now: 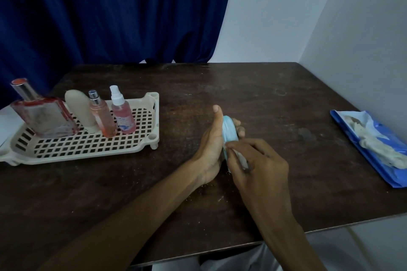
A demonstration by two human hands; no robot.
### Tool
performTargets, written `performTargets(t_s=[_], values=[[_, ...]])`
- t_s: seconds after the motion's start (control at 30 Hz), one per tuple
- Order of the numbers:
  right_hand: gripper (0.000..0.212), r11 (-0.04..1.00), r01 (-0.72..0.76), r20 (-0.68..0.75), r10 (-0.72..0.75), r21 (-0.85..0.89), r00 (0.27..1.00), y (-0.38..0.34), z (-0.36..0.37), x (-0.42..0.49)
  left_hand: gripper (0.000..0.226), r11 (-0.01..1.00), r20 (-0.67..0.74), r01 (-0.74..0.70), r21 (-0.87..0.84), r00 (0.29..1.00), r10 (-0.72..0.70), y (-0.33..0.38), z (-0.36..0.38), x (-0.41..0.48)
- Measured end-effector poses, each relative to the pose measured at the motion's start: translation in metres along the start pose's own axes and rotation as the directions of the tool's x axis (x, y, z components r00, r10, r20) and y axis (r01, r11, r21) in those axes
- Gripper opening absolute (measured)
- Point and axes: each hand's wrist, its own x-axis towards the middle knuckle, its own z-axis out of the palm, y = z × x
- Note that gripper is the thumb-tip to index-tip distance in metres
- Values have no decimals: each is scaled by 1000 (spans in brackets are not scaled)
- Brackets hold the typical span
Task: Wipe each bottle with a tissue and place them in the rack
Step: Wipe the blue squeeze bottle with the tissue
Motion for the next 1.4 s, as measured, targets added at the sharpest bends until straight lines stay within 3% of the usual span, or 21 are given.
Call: performTargets(t_s=[0.17,0.33,0.53,0.73,1.07,1.23,1.4], values=[[9,1000,-20,-40,21,4,999,1,-2,10,65,999,-20,-18,51,1000,19,1,2,-1],[11,1000,14,35,-13,-27,999,-3,1,5,64,1000,-28,-7,30,1000,8,-1,-1,-3],[9,999,-1,-37,-1,-33,999,-1,-1,20,65,989,-43,-34,143,998,40,-1,0,-4],[14,997,34,15,-33,-71,999,-3,0,16,66,989,-69,-20,145,997,30,-1,1,-5],[9,1000,2,7,-2,-18,1000,-4,1,24,66,976,-30,-32,214,999,39,2,3,-8],[11,999,-25,-63,24,-27,998,2,-1,35,73,966,-40,-33,258,998,45,3,3,-8],[9,999,-31,-17,31,11,999,-3,0,32,71,965,-63,-41,261,996,60,1,4,-10]])
